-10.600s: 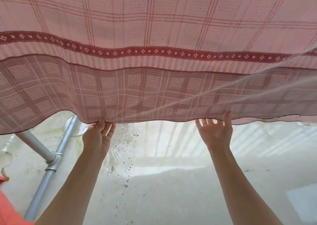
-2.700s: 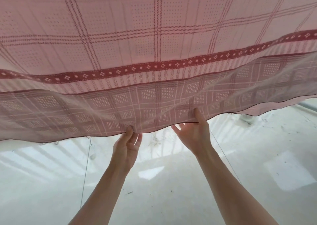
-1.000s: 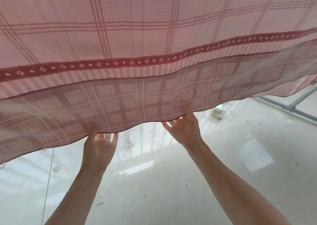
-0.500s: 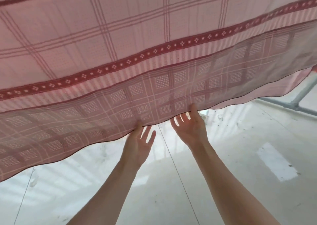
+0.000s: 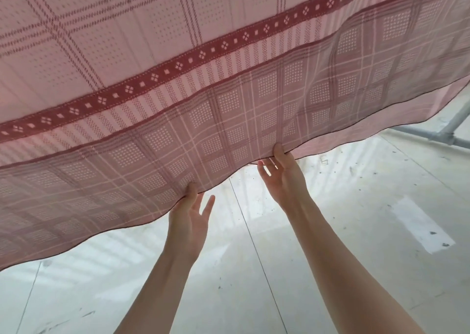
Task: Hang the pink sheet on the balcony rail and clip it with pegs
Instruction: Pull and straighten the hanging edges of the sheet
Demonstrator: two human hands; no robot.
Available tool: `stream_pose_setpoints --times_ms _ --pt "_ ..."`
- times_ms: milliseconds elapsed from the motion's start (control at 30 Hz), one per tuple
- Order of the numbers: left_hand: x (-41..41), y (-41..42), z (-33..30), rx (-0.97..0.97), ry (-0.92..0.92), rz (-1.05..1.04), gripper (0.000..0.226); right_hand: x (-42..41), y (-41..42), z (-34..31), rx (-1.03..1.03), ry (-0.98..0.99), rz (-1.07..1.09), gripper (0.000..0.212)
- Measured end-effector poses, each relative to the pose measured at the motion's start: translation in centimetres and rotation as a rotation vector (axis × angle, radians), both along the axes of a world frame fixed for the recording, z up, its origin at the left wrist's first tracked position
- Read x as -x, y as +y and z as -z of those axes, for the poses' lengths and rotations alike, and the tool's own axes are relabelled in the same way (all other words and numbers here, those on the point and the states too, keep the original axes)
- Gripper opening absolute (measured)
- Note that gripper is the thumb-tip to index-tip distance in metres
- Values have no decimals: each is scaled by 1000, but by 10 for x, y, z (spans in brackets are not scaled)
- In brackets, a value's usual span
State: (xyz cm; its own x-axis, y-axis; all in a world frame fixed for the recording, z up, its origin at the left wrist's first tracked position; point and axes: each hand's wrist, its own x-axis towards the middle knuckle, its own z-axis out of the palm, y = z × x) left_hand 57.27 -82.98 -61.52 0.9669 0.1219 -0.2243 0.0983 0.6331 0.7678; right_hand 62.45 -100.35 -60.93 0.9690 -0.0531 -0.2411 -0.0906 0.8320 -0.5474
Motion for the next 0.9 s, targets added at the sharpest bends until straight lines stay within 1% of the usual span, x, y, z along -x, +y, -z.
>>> stream_pose_setpoints --times_ms 33,233,333,367,400,433,500,533,567,633,667,767,900 --pt "-3 2 -1 6 -13 -11 52 1 2 3 6 6 -1 10" --pt "-4 17 3 36 -32 -39 42 2 20 26 10 30 -41 11" --pt "-4 22 3 27 -28 -46 26 -2 23 29 50 2 -51 12" --pt "-5 23 3 27 -22 -52 20 -3 24 30 74 -16 -56 17" --pt "-6 22 3 32 -10 -63 16 -3 24 30 105 -17 -60 29" --pt "-8 20 2 40 3 -79 13 -4 25 28 126 7 -56 47" --pt "-11 17 1 63 25 -108 11 -6 23 23 86 31 -43 86" --pt "-12 16 1 77 35 -120 11 -8 18 18 82 20 -13 95" --pt "-12 15 1 90 43 -130 11 -10 12 16 58 -20 4 84" --pt "-14 16 1 106 55 -142 10 -15 0 14 -212 -5 34 28" --pt "-14 16 2 107 61 -145 9 -16 -7 14 -266 17 70 16" --pt "-17 11 2 101 76 -145 7 -15 -26 22 -229 51 138 9" --pt "-20 -4 3 97 75 -128 6 -13 -55 19 -173 36 169 7"
